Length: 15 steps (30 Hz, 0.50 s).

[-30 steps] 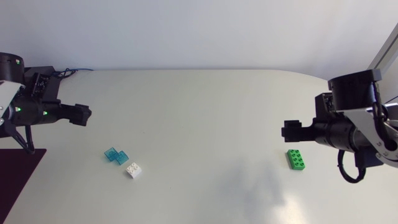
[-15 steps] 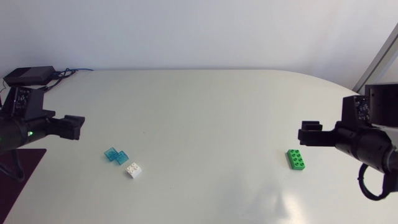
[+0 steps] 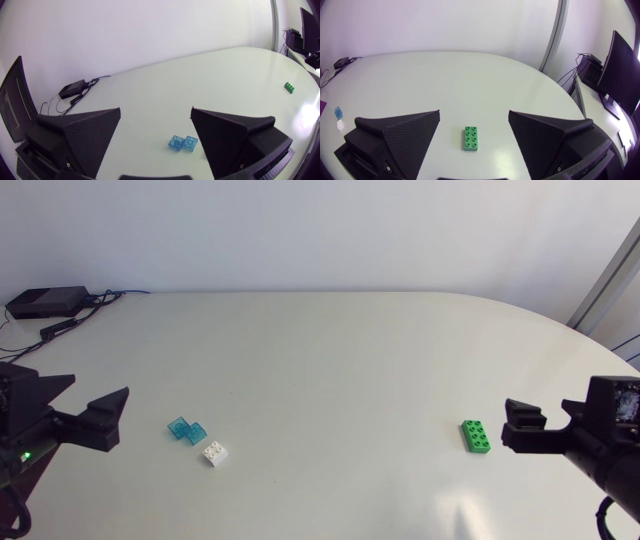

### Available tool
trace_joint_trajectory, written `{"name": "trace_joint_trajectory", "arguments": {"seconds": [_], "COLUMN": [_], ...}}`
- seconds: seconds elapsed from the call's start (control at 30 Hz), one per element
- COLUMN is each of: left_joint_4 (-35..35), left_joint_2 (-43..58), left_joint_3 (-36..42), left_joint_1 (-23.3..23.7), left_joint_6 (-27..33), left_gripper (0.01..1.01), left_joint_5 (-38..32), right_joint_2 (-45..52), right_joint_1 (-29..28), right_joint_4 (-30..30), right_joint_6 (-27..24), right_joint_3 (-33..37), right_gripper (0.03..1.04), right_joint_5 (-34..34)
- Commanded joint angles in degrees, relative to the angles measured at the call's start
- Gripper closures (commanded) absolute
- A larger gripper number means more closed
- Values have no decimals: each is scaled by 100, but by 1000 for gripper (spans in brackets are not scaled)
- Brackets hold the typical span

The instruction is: Sort duplo bricks by size, large to the right and small to the left

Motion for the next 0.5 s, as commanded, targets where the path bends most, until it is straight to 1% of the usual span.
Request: {"name": "trace_joint_trajectory", "arguments": {"seconds": [0.0, 0.47], "left_joint_4": [127, 847], "left_joint_2": [-256, -1600], "left_joint_3": [-307, -1355], "left_joint_1": [-7, -252], "left_joint_6": [-211, -1006], "left_gripper": [56, 56], "left_joint_5": [-41, -253], "right_joint_2": [-237, -1498], "right_joint_1": [-110, -764], "right_joint_4": [176, 1266], "right_joint_6": [-126, -276], "right_joint_3": [-299, -1443], "right_gripper": [80, 85], "right_joint_5": [-100, -1136]}}
